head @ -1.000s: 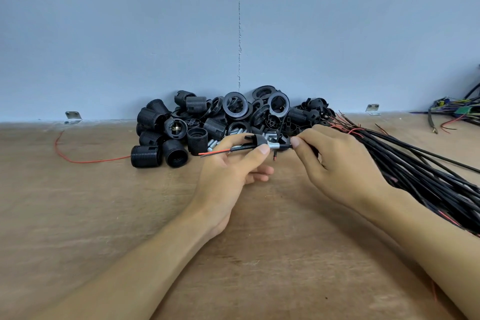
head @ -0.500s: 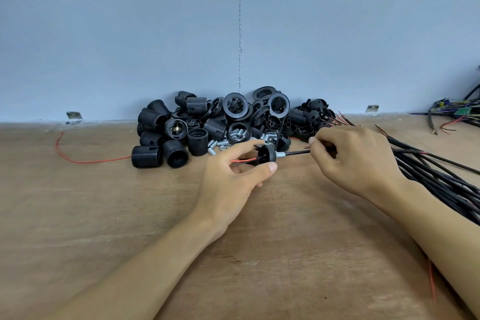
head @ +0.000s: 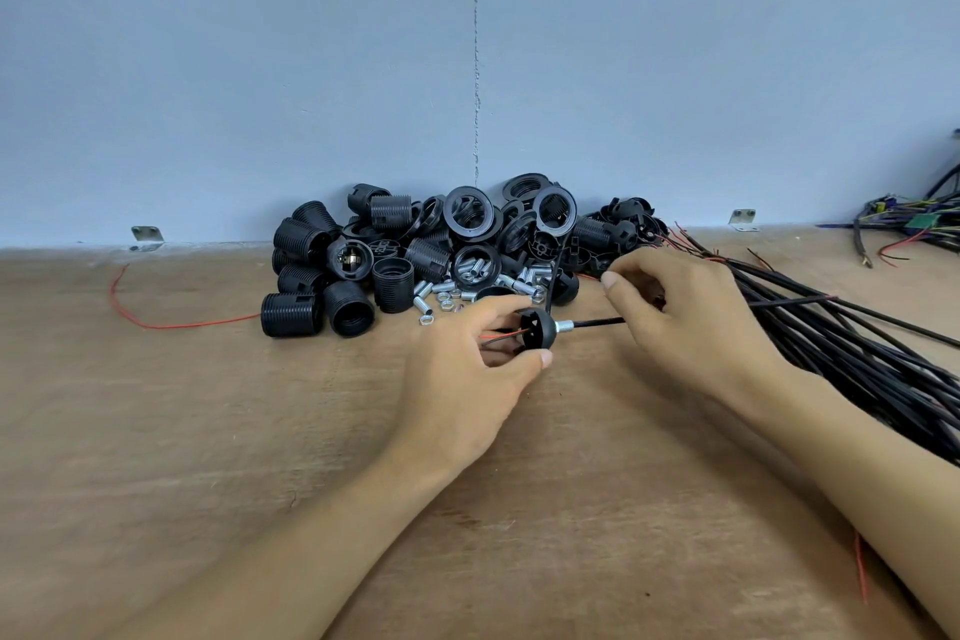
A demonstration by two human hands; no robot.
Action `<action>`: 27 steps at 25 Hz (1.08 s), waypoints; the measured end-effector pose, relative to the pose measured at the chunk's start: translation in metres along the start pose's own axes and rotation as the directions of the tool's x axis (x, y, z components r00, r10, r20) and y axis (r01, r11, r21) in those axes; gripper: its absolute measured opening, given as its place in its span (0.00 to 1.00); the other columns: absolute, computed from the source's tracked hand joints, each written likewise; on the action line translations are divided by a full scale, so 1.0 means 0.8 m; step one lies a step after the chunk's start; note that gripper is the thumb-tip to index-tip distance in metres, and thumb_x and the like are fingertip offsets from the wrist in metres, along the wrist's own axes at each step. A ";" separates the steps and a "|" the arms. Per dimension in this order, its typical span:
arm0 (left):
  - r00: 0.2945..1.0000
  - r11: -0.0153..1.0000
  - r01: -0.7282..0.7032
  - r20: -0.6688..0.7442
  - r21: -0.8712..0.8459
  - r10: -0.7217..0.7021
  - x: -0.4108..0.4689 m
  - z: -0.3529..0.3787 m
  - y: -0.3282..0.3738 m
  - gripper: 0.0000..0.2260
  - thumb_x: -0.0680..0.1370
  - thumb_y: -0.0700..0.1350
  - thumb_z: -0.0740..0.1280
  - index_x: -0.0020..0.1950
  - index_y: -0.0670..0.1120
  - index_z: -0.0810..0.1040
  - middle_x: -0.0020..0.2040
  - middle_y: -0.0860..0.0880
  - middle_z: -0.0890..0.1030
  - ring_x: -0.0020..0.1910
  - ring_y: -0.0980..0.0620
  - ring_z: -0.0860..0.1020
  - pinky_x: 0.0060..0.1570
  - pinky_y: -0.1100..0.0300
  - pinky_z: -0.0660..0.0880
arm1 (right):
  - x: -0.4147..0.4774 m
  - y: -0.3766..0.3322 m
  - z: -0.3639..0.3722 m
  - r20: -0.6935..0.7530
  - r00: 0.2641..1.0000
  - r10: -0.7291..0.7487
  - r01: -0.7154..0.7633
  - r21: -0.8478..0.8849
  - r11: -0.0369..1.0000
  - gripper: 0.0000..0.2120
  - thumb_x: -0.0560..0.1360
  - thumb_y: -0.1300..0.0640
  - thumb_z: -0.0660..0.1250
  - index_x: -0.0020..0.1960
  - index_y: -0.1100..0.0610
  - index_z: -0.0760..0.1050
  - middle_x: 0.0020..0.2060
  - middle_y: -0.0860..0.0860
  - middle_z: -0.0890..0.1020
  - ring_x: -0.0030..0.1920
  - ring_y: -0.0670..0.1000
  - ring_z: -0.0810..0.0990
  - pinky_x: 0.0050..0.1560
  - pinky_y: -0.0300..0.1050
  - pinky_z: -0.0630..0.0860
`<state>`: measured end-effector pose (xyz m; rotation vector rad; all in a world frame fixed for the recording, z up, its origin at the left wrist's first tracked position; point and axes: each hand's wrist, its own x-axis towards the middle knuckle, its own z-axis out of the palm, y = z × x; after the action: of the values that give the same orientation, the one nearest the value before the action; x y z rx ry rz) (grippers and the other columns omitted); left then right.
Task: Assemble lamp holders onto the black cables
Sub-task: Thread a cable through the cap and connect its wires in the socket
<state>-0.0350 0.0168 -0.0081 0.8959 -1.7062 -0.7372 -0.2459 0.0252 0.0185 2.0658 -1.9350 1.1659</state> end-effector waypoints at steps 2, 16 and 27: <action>1.000 1.000 -0.003 0.005 -0.026 0.003 0.002 0.000 0.001 0.25 0.69 0.37 0.79 0.44 0.70 0.81 0.44 0.69 0.84 0.44 0.66 0.83 0.43 0.75 0.76 | -0.005 -0.016 0.004 0.023 0.998 -0.054 0.050 0.154 0.987 0.07 0.78 0.48 0.66 0.49 0.49 0.80 0.42 0.44 0.83 0.45 0.43 0.80 0.48 0.34 0.73; 0.993 0.994 -0.067 -0.094 0.082 0.075 0.010 -0.008 -0.011 0.23 0.69 0.36 0.72 0.59 0.57 0.78 0.50 0.57 0.80 0.42 0.57 0.82 0.43 0.70 0.75 | -0.024 -0.043 0.018 0.251 0.955 -0.156 0.076 0.300 0.951 0.15 0.80 0.61 0.64 0.64 0.47 0.76 0.54 0.46 0.75 0.54 0.43 0.74 0.52 0.28 0.67; 0.992 0.907 -0.119 0.092 0.404 0.089 0.022 -0.014 -0.018 0.20 0.73 0.43 0.77 0.64 0.51 0.81 0.61 0.55 0.76 0.62 0.57 0.74 0.65 0.67 0.67 | -0.022 -0.041 0.016 0.199 0.977 -0.077 0.018 0.283 0.959 0.04 0.79 0.54 0.68 0.47 0.46 0.76 0.50 0.46 0.75 0.51 0.38 0.73 0.45 0.26 0.66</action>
<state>-0.0244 -0.0065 -0.0074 1.0605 -1.9974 -0.3439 -0.2096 0.0393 0.0132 2.4539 -1.8833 1.3291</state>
